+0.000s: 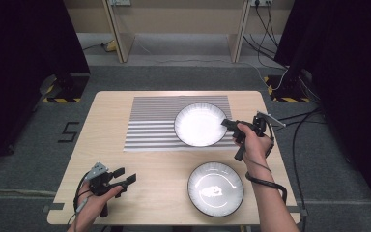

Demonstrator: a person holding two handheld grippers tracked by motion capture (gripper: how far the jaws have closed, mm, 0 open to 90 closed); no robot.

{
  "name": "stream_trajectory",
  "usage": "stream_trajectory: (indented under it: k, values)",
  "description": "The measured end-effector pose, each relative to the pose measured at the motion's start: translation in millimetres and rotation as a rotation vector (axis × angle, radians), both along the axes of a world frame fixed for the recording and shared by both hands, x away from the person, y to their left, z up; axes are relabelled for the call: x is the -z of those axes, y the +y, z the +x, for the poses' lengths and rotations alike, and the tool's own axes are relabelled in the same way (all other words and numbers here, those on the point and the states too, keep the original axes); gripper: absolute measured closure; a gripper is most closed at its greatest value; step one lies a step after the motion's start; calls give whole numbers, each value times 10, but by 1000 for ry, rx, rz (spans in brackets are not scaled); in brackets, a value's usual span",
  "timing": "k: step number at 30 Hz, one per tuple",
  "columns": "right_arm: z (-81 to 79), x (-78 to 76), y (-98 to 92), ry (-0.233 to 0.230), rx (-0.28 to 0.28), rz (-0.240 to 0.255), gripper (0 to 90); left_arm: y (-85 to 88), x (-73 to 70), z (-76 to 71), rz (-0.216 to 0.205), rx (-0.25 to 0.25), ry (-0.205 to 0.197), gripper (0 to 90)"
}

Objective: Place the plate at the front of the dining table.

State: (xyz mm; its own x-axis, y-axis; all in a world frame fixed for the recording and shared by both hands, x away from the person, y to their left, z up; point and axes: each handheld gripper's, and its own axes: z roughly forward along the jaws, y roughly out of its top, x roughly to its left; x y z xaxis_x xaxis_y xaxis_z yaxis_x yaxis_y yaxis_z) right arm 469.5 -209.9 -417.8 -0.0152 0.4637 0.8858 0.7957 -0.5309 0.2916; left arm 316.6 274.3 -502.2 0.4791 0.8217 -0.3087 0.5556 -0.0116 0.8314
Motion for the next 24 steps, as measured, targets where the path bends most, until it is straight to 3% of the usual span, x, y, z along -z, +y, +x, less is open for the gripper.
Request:
stream_trajectory:
  k: [24]
  values:
    - [151,-56,137,-10,-4,-2,753,12,-3,7,-1,-1,-2,346]
